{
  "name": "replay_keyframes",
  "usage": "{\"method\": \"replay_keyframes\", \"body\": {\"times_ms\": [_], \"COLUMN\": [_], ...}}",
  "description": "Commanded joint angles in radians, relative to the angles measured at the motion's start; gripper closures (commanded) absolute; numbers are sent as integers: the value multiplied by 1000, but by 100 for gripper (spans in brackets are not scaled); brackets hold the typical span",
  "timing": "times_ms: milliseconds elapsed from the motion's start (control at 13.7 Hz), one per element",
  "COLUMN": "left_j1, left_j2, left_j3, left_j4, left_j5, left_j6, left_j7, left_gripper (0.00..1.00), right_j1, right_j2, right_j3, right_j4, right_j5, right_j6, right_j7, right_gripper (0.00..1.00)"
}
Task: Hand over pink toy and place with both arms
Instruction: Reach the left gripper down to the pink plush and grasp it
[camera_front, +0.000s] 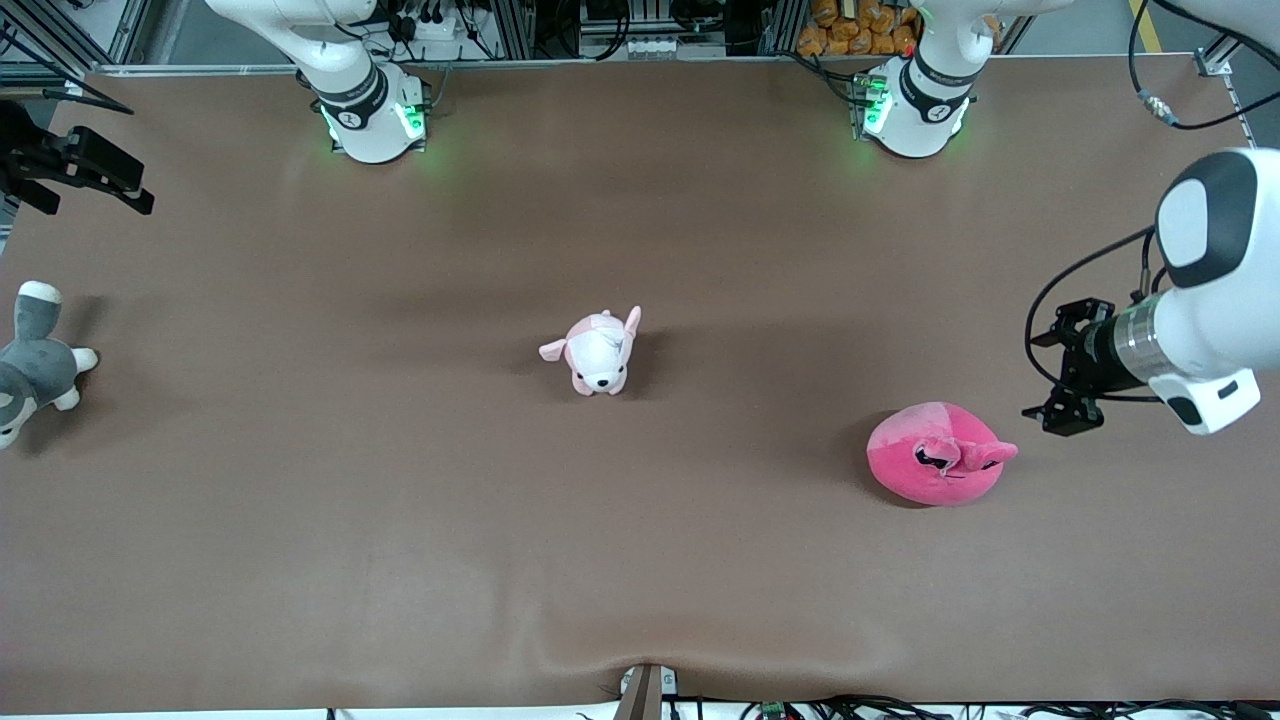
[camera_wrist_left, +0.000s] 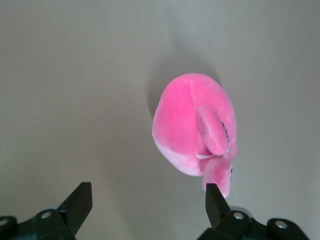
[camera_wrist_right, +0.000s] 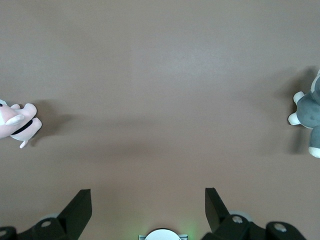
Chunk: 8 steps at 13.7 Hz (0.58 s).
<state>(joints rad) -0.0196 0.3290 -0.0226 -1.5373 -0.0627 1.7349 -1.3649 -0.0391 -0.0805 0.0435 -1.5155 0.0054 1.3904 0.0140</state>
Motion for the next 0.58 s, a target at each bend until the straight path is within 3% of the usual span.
{"method": "replay_keyframes", "body": {"times_ms": [0,219,511], "left_j1": [46,40,35], "left_j2": [77,119,182], "left_j3": [0,1,1], "left_j4": [75,74,75], "left_j5": [-64,-95,-92], "left_j6": [9,104,184], "left_j7": [-52,-218,-289], "left_gripper": [0,0,0], "right_j1": [-16,-18,-18], "right_j2": [-1,-1,-1], "right_j3": [9,9,9], "right_j4": [5,5,5], "right_j5": [16,16,16], "right_j6": [-7,-7,-7], "right_j7": [4,4,4], "right_gripper": [0,0,0]}}
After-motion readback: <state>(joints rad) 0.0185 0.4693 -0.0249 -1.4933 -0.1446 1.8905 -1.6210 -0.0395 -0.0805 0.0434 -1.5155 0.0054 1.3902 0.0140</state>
